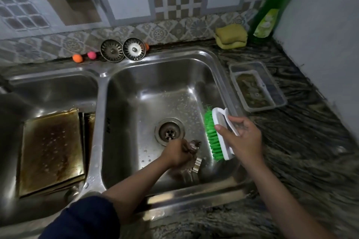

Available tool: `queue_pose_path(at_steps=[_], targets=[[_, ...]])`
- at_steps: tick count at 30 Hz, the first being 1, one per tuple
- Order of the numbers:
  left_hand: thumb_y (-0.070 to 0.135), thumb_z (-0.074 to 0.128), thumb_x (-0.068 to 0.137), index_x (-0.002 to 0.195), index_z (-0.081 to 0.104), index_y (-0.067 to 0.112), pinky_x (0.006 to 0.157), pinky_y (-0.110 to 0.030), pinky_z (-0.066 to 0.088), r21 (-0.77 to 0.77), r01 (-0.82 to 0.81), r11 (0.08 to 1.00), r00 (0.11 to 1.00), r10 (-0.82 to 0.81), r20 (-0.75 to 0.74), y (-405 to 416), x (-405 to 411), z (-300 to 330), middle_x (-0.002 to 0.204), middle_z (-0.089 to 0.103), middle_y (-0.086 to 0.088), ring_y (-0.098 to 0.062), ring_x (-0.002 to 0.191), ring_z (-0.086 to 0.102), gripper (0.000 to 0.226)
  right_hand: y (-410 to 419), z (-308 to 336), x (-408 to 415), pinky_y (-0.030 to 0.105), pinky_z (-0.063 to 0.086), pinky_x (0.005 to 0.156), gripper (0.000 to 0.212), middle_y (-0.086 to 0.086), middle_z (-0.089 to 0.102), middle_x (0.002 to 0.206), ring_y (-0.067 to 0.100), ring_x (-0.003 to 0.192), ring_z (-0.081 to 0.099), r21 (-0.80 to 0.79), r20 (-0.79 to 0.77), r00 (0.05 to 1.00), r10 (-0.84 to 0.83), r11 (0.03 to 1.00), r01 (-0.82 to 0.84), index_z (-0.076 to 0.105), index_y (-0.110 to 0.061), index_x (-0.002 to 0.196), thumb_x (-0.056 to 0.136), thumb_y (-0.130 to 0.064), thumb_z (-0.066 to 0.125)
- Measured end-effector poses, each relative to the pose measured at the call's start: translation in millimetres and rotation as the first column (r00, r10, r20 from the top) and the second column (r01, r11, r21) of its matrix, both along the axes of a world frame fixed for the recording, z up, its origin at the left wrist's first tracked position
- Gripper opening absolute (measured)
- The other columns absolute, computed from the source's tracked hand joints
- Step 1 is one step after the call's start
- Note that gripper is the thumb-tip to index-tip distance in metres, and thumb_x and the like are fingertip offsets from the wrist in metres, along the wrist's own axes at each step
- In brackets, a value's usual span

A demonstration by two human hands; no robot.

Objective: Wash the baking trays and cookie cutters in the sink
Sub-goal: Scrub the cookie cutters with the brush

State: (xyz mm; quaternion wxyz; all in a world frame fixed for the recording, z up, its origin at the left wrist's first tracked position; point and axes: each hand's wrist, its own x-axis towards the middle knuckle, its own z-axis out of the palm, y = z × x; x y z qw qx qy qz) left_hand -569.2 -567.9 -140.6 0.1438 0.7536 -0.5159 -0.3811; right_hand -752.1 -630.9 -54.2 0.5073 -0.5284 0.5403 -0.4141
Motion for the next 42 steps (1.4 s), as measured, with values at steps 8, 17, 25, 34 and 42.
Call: queue_pose_path(at_steps=[8, 17, 25, 34, 42], targets=[[-0.001, 0.080, 0.062, 0.105, 0.064, 0.013, 0.056, -0.004, 0.037, -0.059, -0.259, 0.964, 0.950, 0.243, -0.199, 7.2, 12.0, 12.5, 0.081, 0.063, 0.003, -0.007, 0.076, 0.059, 0.048, -0.3, -0.5, 3.6, 0.028, 0.057, 0.068, 0.039, -0.002, 0.073, 0.088, 0.009, 0.077, 0.070, 0.014, -0.032, 0.999, 0.031, 0.999, -0.030, 0.067, -0.020, 0.093, 0.061, -0.021, 0.088], [-0.006, 0.081, 0.064, 0.087, 0.075, 0.004, 0.070, -0.023, 0.053, 0.078, -0.416, 0.906, 0.748, 0.389, -0.538, 17.3, 4.3, 26.5, 0.080, 0.072, -0.003, -0.010, 0.073, 0.064, 0.026, 1.8, 3.7, 5.6, 0.045, 0.059, 0.073, 0.040, 0.002, 0.073, 0.085, 0.018, 0.078, 0.071, 0.024, -0.069, 0.996, 0.057, 0.998, -0.055, 0.067, -0.022, 0.093, 0.060, -0.026, 0.089], [0.001, 0.071, 0.077, 0.070, 0.069, 0.006, 0.051, -0.018, 0.051, 0.238, -0.568, 0.788, 0.379, 0.507, -0.774, 2.6, -4.4, 63.8, 0.067, 0.069, -0.004, -0.008, 0.057, 0.066, 0.010, -8.7, 29.7, 1.3, 0.024, 0.056, 0.058, 0.038, 0.003, 0.073, 0.084, 0.012, 0.073, 0.071, -0.037, 0.006, 0.999, 0.045, 0.998, -0.045, 0.066, -0.018, 0.094, 0.063, -0.016, 0.087], [-0.005, 0.058, 0.082, 0.118, 0.063, 0.028, 0.059, -0.031, 0.059, 0.264, -0.357, 0.896, 0.130, 0.327, -0.936, -2.5, -1.5, 106.8, 0.086, 0.065, -0.001, -0.012, 0.069, 0.061, 0.049, -76.0, 72.7, -21.3, 0.029, 0.057, 0.067, 0.044, 0.007, 0.071, 0.095, 0.019, 0.081, 0.070, -0.251, -0.080, 0.995, -0.058, 0.967, 0.036, 0.066, -0.014, 0.098, 0.061, -0.026, 0.087], [-0.003, 0.067, 0.070, 0.115, 0.067, 0.028, 0.060, -0.029, 0.058, 0.167, -0.365, 0.916, 0.163, 0.239, -0.957, -3.8, -3.0, 122.1, 0.095, 0.056, -0.009, -0.017, 0.074, 0.058, 0.055, -141.8, 74.2, -25.2, 0.028, 0.039, 0.075, 0.040, 0.007, 0.064, 0.117, 0.023, 0.102, 0.058, -0.279, -0.468, 0.883, -0.044, 0.955, -0.100, 0.064, -0.015, 0.098, 0.069, -0.033, 0.084]])
